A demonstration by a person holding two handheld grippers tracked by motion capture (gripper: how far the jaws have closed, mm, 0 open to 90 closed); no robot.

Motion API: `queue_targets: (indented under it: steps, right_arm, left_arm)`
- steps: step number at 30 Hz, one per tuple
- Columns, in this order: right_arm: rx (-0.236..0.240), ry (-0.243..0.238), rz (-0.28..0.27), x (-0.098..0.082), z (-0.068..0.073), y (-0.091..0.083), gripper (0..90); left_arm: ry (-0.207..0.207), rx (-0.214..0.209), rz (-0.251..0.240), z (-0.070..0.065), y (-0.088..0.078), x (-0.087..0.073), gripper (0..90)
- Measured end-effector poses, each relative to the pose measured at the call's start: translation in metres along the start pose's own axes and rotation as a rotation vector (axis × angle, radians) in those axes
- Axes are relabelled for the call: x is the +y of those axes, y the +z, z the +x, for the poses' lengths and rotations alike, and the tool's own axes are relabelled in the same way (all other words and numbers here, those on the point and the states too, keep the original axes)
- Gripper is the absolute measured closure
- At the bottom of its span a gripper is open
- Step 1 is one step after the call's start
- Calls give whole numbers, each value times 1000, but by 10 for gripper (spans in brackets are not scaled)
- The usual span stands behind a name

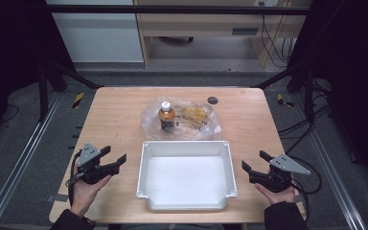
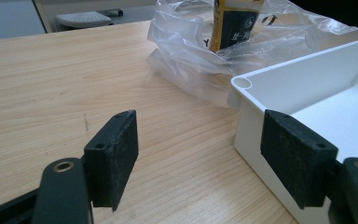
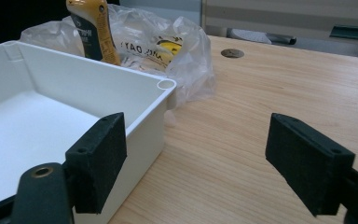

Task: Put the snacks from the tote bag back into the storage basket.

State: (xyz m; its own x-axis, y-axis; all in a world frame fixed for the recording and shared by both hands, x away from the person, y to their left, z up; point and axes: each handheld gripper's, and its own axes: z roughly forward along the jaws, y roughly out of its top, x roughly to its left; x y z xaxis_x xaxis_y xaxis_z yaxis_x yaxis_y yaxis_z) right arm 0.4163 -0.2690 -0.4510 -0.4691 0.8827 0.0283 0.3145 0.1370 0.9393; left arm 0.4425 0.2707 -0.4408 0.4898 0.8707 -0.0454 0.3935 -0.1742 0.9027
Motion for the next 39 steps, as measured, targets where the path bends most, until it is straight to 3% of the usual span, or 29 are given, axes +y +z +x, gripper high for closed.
queue_targets:
  steps: [15, 39]
  right_arm:
    - [5, 2, 10, -1, 1, -1, 204]
    - [-1, 7, 14, 0, 1, 0, 200]
  left_arm:
    - [-5, -2, -13, -6, 2, 4, 273]
    - [5, -45, -21, -19, 8, 19, 272]
